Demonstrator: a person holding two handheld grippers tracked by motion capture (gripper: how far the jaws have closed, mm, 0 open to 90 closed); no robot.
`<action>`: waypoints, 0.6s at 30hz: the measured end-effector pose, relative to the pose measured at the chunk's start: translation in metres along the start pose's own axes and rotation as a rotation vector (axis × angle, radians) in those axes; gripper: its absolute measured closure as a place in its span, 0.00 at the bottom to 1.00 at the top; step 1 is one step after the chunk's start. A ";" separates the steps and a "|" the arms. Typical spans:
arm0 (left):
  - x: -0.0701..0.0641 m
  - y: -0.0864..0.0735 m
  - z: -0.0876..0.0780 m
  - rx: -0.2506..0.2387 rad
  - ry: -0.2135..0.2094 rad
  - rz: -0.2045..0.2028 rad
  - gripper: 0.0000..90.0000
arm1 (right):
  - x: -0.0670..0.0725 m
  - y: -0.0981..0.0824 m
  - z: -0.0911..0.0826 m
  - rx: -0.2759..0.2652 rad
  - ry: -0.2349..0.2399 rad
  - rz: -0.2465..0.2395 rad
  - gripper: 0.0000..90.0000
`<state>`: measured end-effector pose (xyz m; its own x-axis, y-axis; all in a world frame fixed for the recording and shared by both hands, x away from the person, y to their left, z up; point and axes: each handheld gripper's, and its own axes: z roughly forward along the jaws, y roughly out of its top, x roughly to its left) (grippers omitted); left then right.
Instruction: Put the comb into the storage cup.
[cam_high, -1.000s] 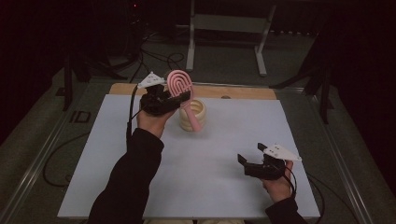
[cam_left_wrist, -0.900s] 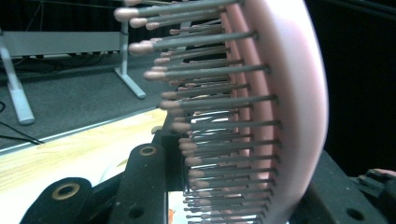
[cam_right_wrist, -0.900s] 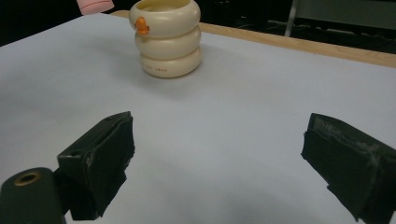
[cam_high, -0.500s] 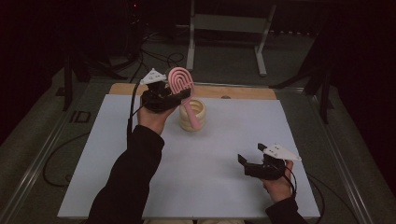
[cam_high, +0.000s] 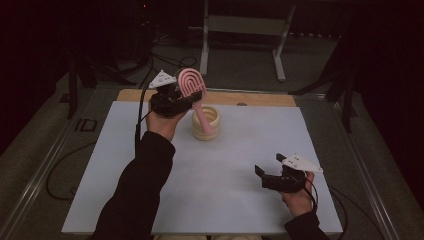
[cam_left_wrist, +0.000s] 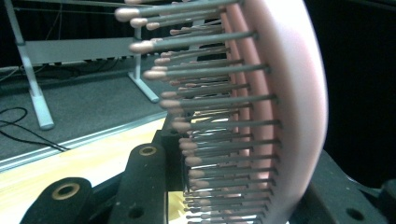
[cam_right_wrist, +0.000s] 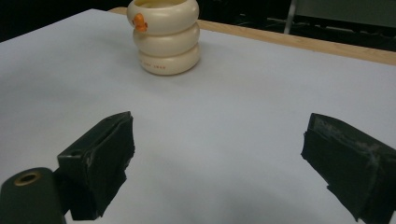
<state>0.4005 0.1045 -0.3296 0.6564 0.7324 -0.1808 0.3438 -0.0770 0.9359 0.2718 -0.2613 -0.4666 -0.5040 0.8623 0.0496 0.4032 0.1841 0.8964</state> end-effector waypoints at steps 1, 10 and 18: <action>0.001 0.003 0.000 0.002 0.010 0.008 0.71 | 0.000 0.000 0.000 0.001 0.001 -0.002 0.10; 0.001 0.010 0.003 -0.008 0.026 0.028 0.71 | 0.001 0.000 0.001 0.001 0.003 -0.003 0.10; 0.003 0.013 0.009 -0.004 0.038 0.028 0.71 | 0.001 0.000 0.001 0.001 0.003 -0.001 0.10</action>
<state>0.4126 0.1001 -0.3209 0.6399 0.7550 -0.1432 0.3229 -0.0951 0.9417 0.2720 -0.2605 -0.4672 -0.5067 0.8607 0.0499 0.4035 0.1856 0.8959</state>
